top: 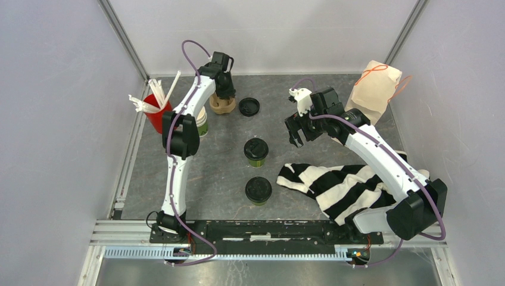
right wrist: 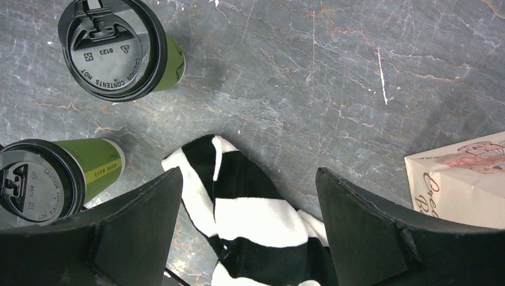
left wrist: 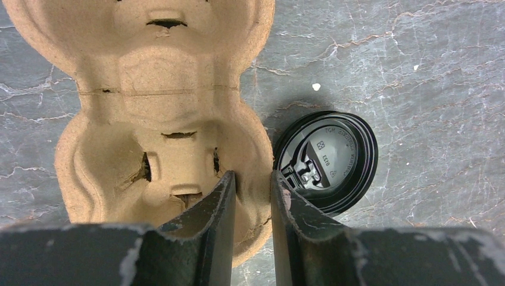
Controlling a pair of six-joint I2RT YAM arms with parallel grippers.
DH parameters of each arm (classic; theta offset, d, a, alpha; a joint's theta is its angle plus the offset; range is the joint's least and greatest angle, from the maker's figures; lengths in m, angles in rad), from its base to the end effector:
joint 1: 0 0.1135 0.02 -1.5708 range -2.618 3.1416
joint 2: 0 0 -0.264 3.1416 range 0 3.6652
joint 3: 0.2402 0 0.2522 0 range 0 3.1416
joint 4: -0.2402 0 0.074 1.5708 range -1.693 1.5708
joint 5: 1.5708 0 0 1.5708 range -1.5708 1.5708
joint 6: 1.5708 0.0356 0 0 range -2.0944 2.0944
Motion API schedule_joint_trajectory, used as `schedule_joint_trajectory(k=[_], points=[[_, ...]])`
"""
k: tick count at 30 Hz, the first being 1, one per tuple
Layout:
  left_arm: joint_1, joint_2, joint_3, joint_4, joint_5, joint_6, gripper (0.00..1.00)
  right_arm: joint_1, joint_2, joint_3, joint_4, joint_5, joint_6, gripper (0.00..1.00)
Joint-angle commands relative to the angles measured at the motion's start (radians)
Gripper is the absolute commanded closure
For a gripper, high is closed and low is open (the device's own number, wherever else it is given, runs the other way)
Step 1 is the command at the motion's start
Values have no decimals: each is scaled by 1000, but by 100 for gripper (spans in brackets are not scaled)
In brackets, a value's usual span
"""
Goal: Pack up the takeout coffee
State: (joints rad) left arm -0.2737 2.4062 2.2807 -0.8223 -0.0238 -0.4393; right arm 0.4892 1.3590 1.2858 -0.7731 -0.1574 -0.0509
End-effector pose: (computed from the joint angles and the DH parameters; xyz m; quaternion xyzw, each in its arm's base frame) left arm 0.5108 -0.1425 0.2305 -0.0823 0.9482 -0.0963 0.2911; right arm 0.2494 0.1391 0.3318 -0.2755 0.8910 0.1486 0.3289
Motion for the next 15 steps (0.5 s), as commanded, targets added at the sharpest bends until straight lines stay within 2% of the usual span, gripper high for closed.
schedule_joint_trajectory(k=[1, 8, 15], points=[[-1, -84, 24, 7, 19, 45, 68, 6, 4, 19, 18, -3, -15, 11], [24, -70, 16, 17, 162, -37, 69, 7, 2, 21, 15, 2, -17, 11], [57, -116, -101, 141, 281, -117, 68, 8, -3, 18, 15, 4, -18, 11]])
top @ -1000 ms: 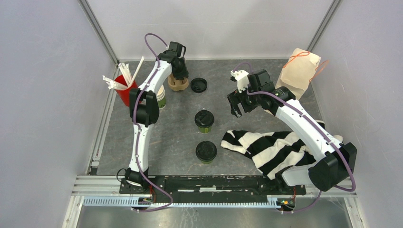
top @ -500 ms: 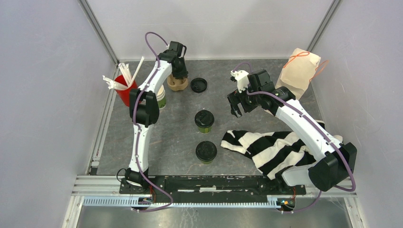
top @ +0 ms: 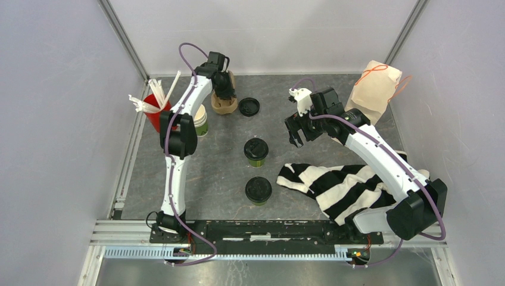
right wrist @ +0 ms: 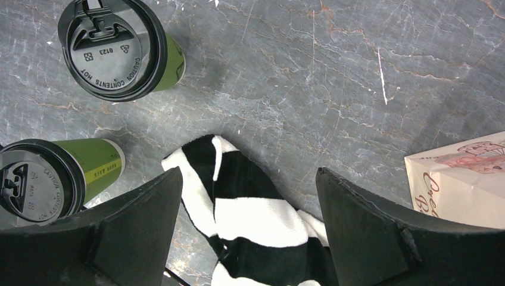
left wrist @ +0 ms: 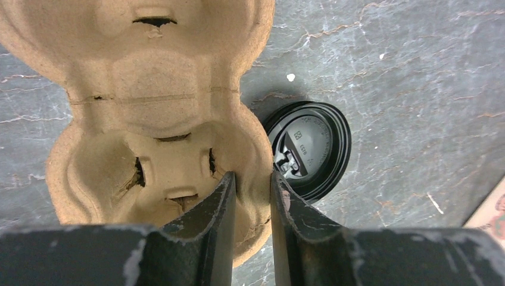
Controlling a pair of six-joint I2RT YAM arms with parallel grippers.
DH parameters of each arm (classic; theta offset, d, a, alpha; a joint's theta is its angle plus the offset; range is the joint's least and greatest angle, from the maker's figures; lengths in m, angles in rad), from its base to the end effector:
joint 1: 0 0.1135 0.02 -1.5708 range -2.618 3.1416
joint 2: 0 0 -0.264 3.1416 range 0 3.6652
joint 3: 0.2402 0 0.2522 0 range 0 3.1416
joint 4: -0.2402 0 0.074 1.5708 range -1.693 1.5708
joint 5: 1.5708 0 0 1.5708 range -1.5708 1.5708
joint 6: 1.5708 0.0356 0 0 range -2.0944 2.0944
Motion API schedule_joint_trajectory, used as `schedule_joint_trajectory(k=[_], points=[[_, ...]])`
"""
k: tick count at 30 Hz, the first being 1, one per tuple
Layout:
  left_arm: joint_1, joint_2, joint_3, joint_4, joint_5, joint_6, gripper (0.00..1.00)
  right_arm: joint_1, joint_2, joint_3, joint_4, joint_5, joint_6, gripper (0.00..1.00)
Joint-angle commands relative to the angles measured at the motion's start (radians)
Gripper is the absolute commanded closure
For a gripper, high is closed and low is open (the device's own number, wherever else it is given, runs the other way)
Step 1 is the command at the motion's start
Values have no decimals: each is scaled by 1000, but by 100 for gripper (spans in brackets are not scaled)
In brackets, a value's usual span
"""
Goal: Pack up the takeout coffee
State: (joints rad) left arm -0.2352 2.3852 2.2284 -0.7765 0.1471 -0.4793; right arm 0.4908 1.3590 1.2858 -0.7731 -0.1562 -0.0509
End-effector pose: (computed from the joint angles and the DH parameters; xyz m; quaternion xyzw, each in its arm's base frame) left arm 0.5126 -0.1282 0.2279 -0.0924 0.9428 -0.1747 0.2684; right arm 0.2492 0.1395 0.3318 -0.2761 0.8909 0.1483 0.3289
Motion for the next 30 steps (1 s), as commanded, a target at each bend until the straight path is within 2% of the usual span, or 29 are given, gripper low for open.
schedule_joint_trajectory(k=[1, 16, 18, 23, 30], points=[[19, -100, -61, 108, 117, -77, 67, 6, -4, 17, 15, 5, -18, 11], [34, -155, -197, 237, 187, -95, 67, 6, -7, 12, 16, 3, -19, 10], [31, -167, -191, 213, 139, -69, 69, 6, -8, 12, 16, 4, -20, 11], [4, -207, -142, 111, -91, 40, 73, 6, -1, 16, 17, 0, -19, 10], [-44, -165, 5, -47, -271, 124, 76, 6, 6, 22, 16, -11, -16, 10]])
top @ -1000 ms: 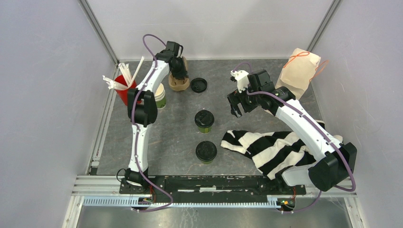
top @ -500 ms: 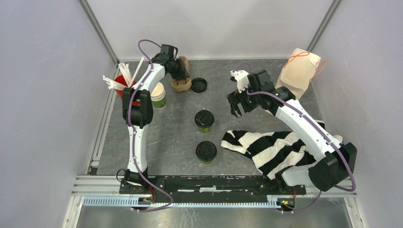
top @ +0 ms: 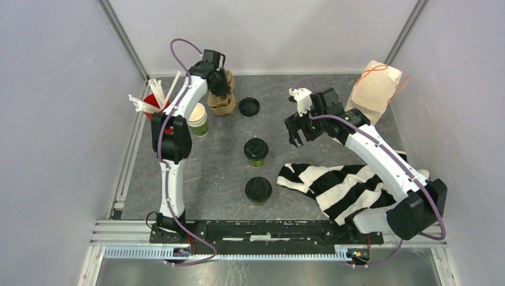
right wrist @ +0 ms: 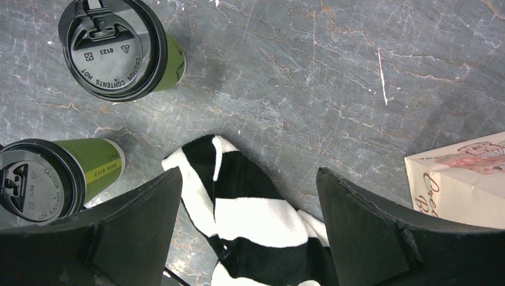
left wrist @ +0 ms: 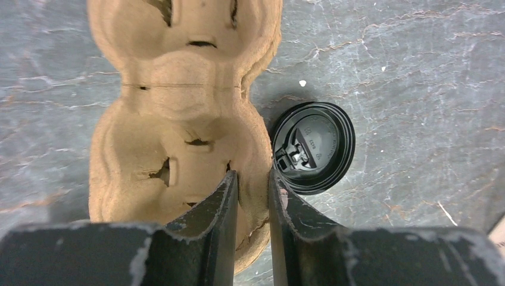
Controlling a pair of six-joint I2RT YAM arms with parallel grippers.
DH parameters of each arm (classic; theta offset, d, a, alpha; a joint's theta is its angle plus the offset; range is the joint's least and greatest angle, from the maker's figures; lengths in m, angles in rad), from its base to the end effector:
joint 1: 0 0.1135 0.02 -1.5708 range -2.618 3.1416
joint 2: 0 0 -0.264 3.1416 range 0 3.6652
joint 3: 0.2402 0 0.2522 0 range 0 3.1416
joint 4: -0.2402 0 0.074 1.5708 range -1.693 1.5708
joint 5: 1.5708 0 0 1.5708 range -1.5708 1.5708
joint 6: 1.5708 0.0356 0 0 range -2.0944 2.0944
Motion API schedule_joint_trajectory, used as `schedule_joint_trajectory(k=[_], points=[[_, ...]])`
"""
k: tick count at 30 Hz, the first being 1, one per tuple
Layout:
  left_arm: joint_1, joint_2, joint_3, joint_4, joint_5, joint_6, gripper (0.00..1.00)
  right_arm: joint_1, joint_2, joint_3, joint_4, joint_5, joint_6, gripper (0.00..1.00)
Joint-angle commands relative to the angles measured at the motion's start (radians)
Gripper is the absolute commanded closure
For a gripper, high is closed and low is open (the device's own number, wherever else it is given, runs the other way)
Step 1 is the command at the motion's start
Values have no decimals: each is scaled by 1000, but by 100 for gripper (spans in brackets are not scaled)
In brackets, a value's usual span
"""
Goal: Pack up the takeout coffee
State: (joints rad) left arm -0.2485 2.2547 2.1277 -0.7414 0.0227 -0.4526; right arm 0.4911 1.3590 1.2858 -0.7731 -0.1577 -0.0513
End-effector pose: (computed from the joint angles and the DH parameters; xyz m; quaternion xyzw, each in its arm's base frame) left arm 0.4924 -0.1258 0.2630 -0.0918 0.9344 -0.1281 0.3194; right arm 0.2492 0.1396 0.3318 -0.2766 0.8906 0.1489 0.3287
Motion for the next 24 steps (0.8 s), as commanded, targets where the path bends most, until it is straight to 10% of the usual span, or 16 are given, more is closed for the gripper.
schedule_joint_trajectory(k=[1, 24], points=[[-38, -32, 112, -88, -156, 104, 76, 6, 6, 23, 15, -10, -15, 10], [-192, 22, 251, -173, -553, 259, 98, 7, 8, 23, 13, -23, -12, 10]])
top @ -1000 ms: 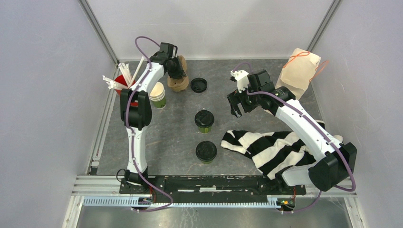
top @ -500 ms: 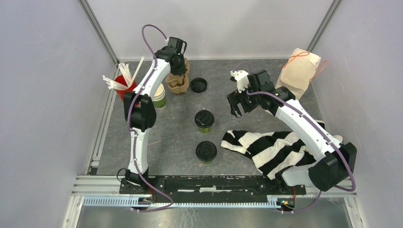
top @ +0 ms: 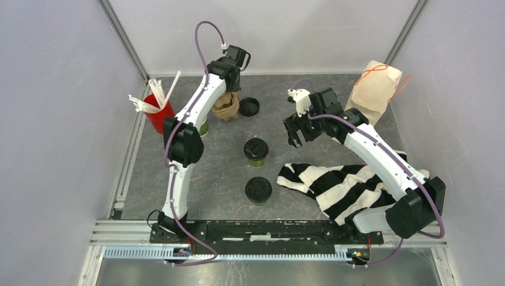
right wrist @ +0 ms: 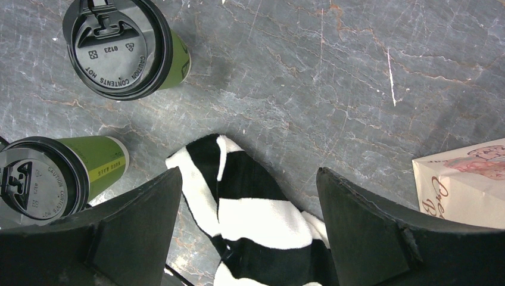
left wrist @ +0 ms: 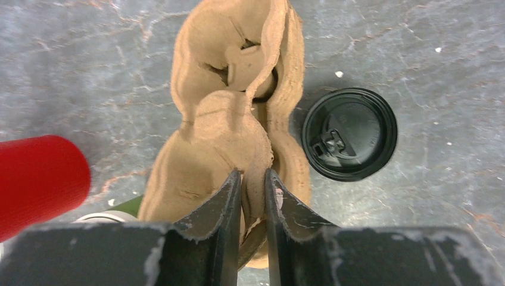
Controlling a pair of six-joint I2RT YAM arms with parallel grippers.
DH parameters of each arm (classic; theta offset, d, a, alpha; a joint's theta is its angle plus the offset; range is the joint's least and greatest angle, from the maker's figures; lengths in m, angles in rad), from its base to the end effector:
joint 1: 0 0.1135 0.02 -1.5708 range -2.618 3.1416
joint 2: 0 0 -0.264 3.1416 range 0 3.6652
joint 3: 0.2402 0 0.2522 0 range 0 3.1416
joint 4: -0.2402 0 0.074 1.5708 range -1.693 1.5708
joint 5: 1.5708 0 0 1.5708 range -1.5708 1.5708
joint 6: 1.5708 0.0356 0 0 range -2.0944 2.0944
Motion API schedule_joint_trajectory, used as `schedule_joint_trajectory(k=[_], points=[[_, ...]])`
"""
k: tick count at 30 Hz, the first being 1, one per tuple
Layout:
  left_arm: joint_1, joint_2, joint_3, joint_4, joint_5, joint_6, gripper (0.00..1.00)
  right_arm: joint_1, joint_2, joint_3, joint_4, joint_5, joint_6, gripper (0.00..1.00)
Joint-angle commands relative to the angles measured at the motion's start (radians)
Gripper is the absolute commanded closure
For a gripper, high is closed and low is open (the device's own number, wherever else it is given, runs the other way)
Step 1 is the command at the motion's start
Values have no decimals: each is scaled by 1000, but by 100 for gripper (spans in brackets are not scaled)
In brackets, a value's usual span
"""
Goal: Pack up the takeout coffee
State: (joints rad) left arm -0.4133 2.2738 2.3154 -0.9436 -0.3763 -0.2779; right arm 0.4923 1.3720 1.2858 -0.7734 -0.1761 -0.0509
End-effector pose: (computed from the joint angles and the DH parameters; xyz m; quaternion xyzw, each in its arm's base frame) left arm 0.4626 -0.1886 0.3010 0.0015 0.9300 0.0570 0.3632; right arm 0.2511 0.1417 0.3284 -0.2800 0.8914 0.1564 0.3203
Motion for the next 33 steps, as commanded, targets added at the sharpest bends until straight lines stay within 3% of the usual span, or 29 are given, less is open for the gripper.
schedule_joint_trajectory(k=[1, 9, 15, 18, 21, 23, 25, 29, 33], points=[[-40, 5, 56, 37, -193, 102, 98, 7, -5, 22, 13, -5, -12, 11], [-105, -9, -30, 65, -333, 162, 98, 11, -10, 21, 11, -5, -12, 10], [-92, -21, -11, 49, -190, 118, 98, 12, -11, 21, 10, -4, -12, 11], [-64, -15, 23, 29, -86, 72, 87, 12, -16, 20, 9, -2, -13, 10], [-18, -13, 26, -3, 21, -17, 68, 12, -17, 18, 9, 6, -14, 10], [29, -7, 12, -27, 122, -93, 50, 13, -17, 20, 9, 5, -15, 10], [73, 3, -10, -32, 193, -155, 40, 12, -15, 20, 11, 3, -14, 10], [91, 16, -21, -30, 139, -178, 30, 12, -15, 22, 9, 4, -15, 10], [100, 62, -4, -50, 149, -198, 29, 13, -16, 24, 8, 7, -15, 11]])
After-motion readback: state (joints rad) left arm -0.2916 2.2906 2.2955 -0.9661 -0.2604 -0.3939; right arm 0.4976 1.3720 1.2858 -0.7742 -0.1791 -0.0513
